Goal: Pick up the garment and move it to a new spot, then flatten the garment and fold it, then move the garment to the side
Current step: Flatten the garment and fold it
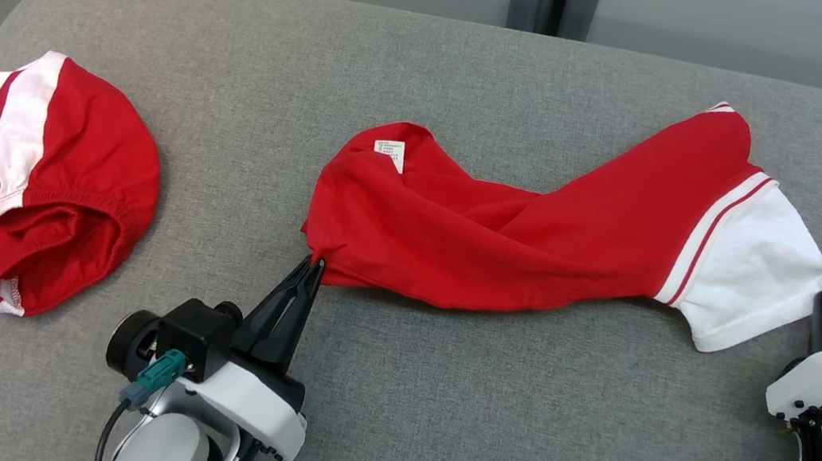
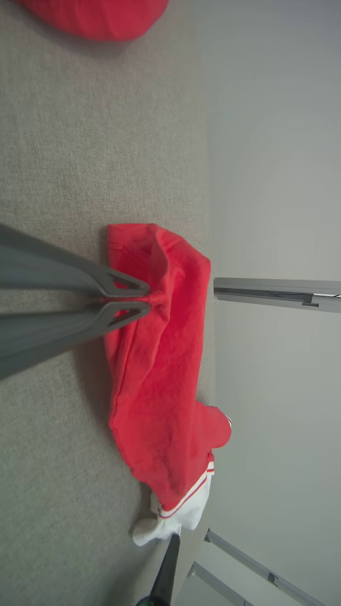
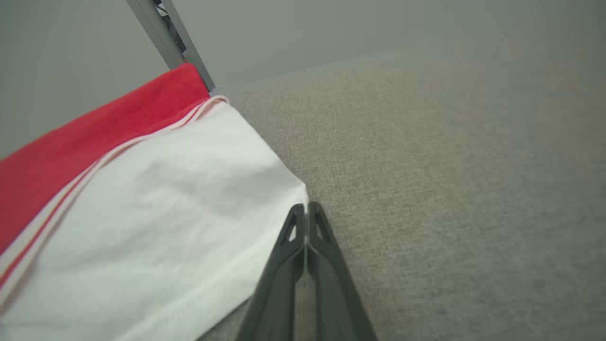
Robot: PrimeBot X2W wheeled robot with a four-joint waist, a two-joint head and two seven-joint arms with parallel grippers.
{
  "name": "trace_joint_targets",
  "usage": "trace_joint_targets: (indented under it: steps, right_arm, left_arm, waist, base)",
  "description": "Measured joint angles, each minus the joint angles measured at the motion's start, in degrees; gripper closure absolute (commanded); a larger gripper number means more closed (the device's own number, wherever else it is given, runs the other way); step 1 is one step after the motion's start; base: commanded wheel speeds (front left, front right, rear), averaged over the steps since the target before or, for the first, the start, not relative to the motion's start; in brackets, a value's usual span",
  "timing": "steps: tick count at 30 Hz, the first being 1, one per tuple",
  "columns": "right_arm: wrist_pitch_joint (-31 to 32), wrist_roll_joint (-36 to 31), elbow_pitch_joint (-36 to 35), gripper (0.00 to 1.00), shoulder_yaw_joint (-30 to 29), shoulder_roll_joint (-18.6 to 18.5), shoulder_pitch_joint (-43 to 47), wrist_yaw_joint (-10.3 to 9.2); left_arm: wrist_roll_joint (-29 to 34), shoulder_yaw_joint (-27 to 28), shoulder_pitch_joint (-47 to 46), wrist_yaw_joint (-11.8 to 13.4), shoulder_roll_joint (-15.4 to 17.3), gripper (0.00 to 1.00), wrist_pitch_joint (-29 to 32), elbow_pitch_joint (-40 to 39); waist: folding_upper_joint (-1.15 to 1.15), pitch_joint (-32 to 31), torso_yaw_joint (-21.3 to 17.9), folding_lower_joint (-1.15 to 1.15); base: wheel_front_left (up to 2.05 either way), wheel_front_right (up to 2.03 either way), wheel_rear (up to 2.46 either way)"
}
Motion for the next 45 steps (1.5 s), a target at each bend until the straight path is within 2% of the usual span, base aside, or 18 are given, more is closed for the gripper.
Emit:
trace_joint_targets:
  steps: [7,15,22,29,34,45]
  right_arm:
    - [-0.77,1.09,-3.93,1.00,3.81,-0.54,0.65,0.00]
    - [-1.01,5.21,-14.59,1.00,5.48,-0.99,2.56,0.00]
    - [0.90,12.00,-23.86,1.00,7.22,-2.11,0.54,0.00]
    - [6.54,14.88,-31.55,1.00,4.94,-1.89,-3.09,0.00]
    - [9.87,14.82,-36.44,1.00,-0.31,0.55,-5.29,0.00]
    - [18.55,7.28,-46.02,1.00,-6.09,5.52,-4.91,-0.01]
  left_arm:
    - [-0.13,1.62,0.42,0.34,-0.02,1.00,0.00,-0.89]
    - [-0.59,4.36,1.49,0.31,0.10,1.00,0.01,-4.16]
    - [-0.51,7.58,-0.25,0.04,1.60,1.00,-0.02,-8.78]
    - [-0.21,10.33,-3.86,0.15,2.75,1.00,-0.05,-11.23]
    - [1.56,10.49,-6.05,0.74,4.24,1.00,-0.05,-12.29]
    - [2.21,10.90,-7.12,1.31,5.58,1.00,-0.02,-13.29]
  waist:
    - [0.00,-1.88,-1.33,0.00]
    - [0.00,-5.33,-4.08,0.00]
    - [0.00,-9.05,-7.21,0.00]
    - [0.00,-12.80,-10.52,0.00]
    - [0.00,-14.17,-12.85,0.00]
    - [0.00,-12.88,-15.00,0.00]
  base:
    - [0.00,0.00,0.00]
    - [0.00,0.00,0.00]
    - [0.00,0.00,0.00]
    - [0.00,0.00,0.00]
    - [0.00,0.00,0.00]
    - [0.00,0.00,0.00]
